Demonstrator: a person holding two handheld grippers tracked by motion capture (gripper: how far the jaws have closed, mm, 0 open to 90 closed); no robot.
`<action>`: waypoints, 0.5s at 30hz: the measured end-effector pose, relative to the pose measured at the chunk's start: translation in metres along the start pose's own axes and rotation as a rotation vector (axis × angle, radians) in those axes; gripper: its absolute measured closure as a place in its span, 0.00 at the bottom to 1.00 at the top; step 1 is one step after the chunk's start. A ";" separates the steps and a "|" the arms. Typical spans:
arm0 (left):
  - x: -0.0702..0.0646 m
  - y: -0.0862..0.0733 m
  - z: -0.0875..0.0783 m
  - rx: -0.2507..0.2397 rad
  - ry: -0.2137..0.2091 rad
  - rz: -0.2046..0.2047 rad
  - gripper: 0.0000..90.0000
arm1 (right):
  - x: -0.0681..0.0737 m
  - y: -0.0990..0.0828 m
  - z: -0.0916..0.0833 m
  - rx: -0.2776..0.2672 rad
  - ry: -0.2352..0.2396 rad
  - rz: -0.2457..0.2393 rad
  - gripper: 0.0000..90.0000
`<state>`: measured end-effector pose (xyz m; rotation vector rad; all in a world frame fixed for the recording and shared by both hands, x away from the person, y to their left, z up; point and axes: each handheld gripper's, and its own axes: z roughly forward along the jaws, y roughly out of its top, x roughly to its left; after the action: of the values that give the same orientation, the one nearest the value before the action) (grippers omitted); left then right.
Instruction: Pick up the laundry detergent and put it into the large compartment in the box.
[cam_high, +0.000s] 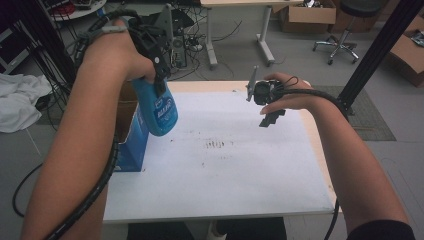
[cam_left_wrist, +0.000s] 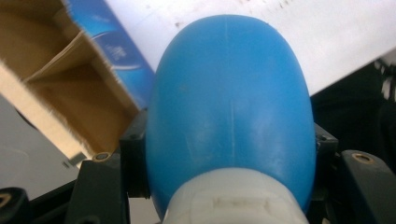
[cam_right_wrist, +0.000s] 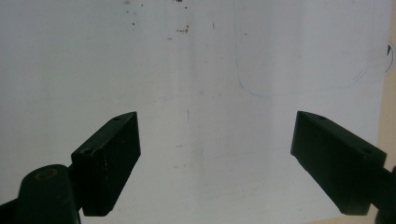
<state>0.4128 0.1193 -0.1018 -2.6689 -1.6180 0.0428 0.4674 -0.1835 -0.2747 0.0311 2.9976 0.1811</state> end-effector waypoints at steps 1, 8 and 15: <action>0.003 -0.001 -0.001 -0.003 0.005 -0.026 0.42 | 0.000 0.001 0.000 0.000 0.001 -0.002 0.18; 0.021 -0.006 -0.012 0.008 0.044 -0.160 0.42 | 0.000 0.007 0.002 -0.007 0.004 -0.018 0.18; 0.049 -0.015 -0.016 0.009 0.025 -0.286 0.42 | -0.002 0.012 0.004 -0.004 0.007 -0.028 0.18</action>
<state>0.4231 0.1697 -0.0857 -2.3929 -1.9660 0.0127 0.4697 -0.1713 -0.2775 -0.0121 3.0029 0.1842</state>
